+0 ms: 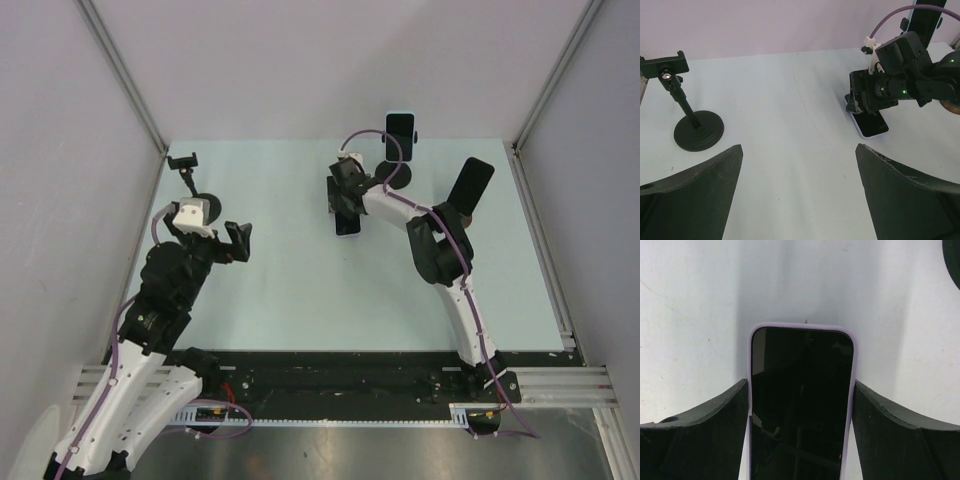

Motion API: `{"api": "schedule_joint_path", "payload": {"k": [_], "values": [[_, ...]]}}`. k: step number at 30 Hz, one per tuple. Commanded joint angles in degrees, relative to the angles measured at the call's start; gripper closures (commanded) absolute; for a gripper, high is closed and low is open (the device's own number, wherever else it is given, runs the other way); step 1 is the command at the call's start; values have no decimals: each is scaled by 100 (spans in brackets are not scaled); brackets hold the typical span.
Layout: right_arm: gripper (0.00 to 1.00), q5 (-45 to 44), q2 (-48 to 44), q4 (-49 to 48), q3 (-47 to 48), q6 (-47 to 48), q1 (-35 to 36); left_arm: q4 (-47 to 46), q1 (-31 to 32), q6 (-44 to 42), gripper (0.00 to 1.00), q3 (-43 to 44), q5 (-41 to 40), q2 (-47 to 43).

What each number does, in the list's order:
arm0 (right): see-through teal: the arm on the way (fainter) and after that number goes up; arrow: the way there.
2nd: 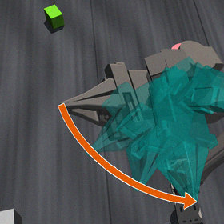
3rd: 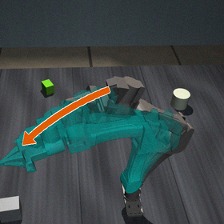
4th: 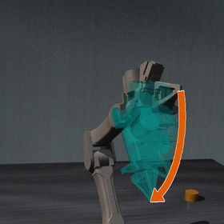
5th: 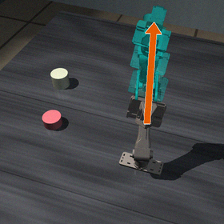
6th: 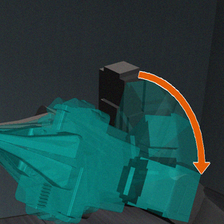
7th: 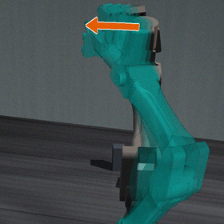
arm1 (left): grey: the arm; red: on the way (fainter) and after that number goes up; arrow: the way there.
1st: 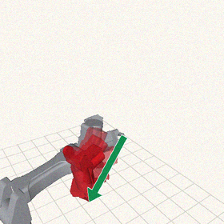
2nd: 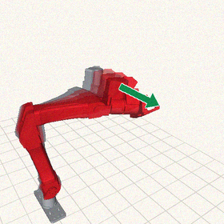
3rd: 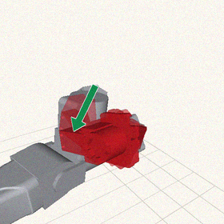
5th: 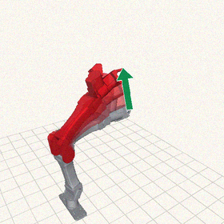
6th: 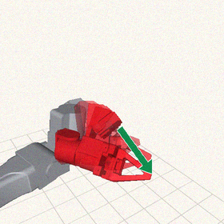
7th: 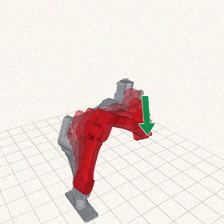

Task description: Remove the phone from the phone stand

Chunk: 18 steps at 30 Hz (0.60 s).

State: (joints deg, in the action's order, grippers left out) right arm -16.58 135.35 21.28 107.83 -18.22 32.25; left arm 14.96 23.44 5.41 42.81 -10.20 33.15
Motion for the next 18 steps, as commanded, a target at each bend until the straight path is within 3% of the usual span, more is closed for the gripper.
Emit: {"api": "schedule_joint_path", "payload": {"k": [1, 2, 7, 12, 18], "values": [[93, -197, 63, -176, -191, -437, -175, -64, -33, -189, 0, -9, -53, -107], [89, -179, 1, -220, -279, -489, -193, -72, -33, -198, 0, -18, -61, -115], [52, 128, -404, -695, -930, -648, -316, -72, -33, -189, 0, -27, 0, -133], [18, 234, -536, -686, -904, -525, -360, -81, -33, -189, 0, -36, 53, -142], [2, 287, -781, -695, -1010, -490, -395, -72, -33, -198, 0, -44, 79, -115]]}}
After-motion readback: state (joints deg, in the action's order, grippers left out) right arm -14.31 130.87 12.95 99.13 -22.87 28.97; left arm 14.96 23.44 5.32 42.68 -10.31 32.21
